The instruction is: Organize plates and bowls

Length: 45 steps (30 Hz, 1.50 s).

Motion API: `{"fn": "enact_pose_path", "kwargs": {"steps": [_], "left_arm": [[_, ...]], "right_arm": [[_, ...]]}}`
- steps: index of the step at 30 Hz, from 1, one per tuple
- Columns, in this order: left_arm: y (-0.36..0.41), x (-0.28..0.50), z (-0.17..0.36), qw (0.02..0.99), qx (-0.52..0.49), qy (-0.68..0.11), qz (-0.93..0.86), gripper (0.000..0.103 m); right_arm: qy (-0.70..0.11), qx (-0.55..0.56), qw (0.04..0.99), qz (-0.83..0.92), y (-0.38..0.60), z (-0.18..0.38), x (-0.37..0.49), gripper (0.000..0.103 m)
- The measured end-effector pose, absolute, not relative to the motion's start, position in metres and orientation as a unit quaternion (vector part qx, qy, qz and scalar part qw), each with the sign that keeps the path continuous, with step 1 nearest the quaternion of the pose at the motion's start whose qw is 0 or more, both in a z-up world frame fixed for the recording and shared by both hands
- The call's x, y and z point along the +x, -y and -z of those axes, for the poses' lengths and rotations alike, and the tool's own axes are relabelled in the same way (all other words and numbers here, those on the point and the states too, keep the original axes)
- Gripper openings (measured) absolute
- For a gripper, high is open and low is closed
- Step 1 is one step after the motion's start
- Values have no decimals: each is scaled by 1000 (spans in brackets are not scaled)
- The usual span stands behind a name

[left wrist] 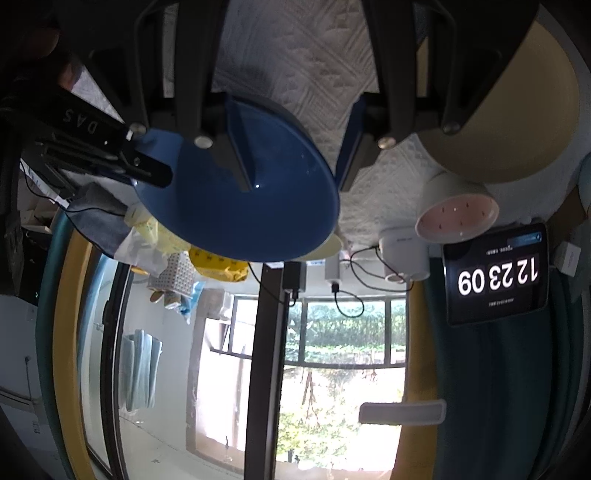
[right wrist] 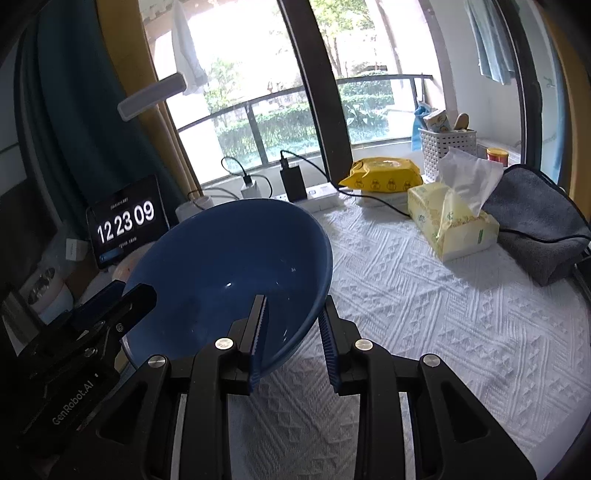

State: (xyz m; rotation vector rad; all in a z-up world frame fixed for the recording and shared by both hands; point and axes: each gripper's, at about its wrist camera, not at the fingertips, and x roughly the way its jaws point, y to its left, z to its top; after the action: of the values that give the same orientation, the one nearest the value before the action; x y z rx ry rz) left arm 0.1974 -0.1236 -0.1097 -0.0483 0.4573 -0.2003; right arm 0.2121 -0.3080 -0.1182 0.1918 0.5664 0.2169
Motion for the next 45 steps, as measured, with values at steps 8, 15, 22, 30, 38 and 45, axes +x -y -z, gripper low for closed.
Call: {"fn": "enact_pose_path", "kwargs": {"steps": [8, 15, 22, 30, 38, 45], "left_arm": [[125, 194, 119, 962, -21, -251, 104, 46], [126, 197, 125, 958, -12, -267, 101, 47], [124, 198, 126, 957, -6, -274, 101, 48], [121, 196, 125, 955, -7, -277, 107, 48], [116, 192, 119, 957, -11, -268, 105, 48], [105, 188, 111, 961, -22, -257, 97, 48]], "right_arm": [[-291, 96, 946, -108, 310, 122, 209, 30], [-312, 96, 939, -108, 308, 133, 214, 33], [-314, 88, 939, -109, 304, 131, 215, 36], [-317, 86, 937, -116, 304, 129, 214, 36], [-314, 87, 938, -115, 304, 127, 212, 37], [-292, 101, 946, -104, 315, 116, 206, 37]]}}
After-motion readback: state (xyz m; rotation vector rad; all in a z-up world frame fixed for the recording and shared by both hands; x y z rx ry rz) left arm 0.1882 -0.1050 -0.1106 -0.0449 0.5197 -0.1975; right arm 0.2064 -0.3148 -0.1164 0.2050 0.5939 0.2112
